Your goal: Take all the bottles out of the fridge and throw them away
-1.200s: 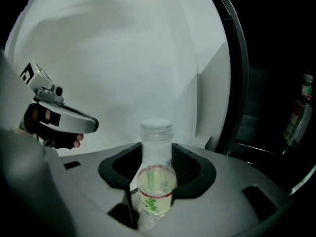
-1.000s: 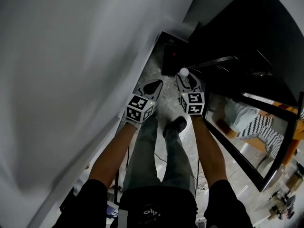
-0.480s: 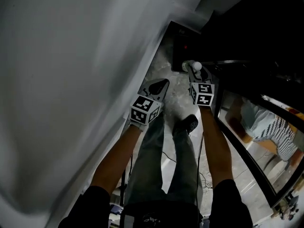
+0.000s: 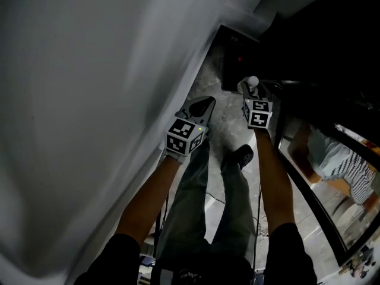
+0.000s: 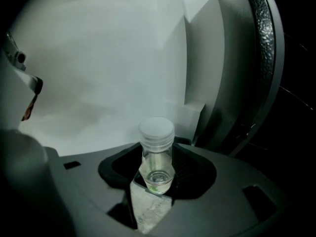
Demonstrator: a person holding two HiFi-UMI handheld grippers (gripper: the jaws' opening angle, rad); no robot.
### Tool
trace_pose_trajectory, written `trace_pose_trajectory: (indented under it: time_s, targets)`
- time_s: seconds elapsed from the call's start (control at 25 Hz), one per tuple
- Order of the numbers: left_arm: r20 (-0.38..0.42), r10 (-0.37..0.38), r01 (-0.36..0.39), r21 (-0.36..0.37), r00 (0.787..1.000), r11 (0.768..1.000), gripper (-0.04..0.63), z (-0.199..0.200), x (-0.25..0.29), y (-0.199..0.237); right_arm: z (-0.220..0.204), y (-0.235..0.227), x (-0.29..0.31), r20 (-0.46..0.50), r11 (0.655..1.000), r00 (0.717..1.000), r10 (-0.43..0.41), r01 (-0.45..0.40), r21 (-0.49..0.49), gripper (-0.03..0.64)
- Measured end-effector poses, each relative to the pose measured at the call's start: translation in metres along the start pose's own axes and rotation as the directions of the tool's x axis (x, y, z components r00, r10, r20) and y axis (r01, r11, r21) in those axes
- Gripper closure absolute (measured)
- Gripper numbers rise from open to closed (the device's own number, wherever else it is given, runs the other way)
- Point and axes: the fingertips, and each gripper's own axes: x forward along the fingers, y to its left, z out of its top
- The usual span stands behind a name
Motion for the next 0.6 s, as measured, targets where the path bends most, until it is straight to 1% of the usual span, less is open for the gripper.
trace_pose_trajectory:
  time_s: [0.12,0.28,0.4,0.52,0.56,0.6]
  targets:
    - [0.001,0.004,-0.004,-0.005,1.0,1.0,0.594,0.001,0.001,-0.001,-0.005,-0.003,0.005,-0.039,1.0,0.999,0.013,-0.013,-0.004,0.423]
    - [-0.012,0.008,-0.008,0.001,1.0,1.0,0.594,0.001,-0.002,0.0,-0.009,-0.003,0.003,-0.084,0.999,0.996,0.024,-0.022,0.026,0.42]
    - [-0.005,0.019,-0.019,-0.002,1.0,1.0,0.594,0.006,-0.004,-0.001,0.004,-0.004,-0.015,-0.053,0.999,0.998,0.035,-0.034,0.028,0.422]
    - [0.01,0.023,-0.023,-0.003,1.0,1.0,0.594,0.019,-0.006,-0.012,0.022,0.0,-0.05,-0.006,0.997,0.998,0.067,-0.066,0.032,0.426]
    - [0.019,0.023,-0.023,-0.001,1.0,1.0,0.594,0.026,-0.007,-0.018,0.029,0.002,-0.063,0.01,0.997,0.997,0.076,-0.076,0.034,0.439]
    - [0.03,0.022,-0.022,0.0,0.999,1.0,0.594,0.035,-0.008,-0.024,0.037,0.004,-0.079,0.028,0.996,0.996,0.08,-0.081,0.036,0.471]
